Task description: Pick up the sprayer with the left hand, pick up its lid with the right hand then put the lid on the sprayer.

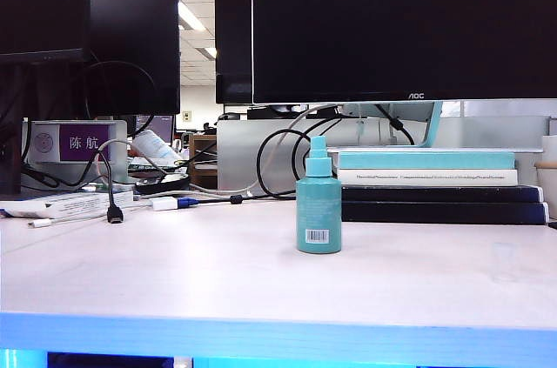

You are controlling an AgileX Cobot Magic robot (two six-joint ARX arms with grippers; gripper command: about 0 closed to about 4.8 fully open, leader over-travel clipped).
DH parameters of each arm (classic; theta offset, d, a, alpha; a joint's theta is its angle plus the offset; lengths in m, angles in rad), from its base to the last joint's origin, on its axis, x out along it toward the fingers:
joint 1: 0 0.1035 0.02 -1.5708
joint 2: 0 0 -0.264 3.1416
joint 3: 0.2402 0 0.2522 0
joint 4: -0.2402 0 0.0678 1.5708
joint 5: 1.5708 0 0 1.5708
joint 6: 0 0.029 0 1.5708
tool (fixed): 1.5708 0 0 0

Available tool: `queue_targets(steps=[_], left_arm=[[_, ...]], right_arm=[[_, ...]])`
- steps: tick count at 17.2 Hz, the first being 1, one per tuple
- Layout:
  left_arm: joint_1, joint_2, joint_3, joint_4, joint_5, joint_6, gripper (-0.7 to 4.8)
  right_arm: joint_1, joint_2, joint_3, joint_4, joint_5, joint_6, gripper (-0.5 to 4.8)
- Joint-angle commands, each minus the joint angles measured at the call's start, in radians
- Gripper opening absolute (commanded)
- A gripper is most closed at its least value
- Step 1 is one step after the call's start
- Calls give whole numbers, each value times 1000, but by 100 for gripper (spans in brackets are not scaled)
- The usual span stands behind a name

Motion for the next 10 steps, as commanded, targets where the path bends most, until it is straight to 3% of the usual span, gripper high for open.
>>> queue_targets(steps=[1, 3, 7, 10], left_arm=[[-1, -2, 1, 6, 28, 0, -5], [-1, -2, 1, 9, 39, -2, -5], [-1, -2, 3, 80, 133, -58, -5], [2, -2, 36, 170, 92, -58, -5]], right_arm=[[0, 0, -6, -28, 3, 19, -1], [0, 0, -6, -27, 2, 20, -1], [0, 0, -6, -26, 0, 148, -1], [0, 0, 4, 21, -1, 290, -2]])
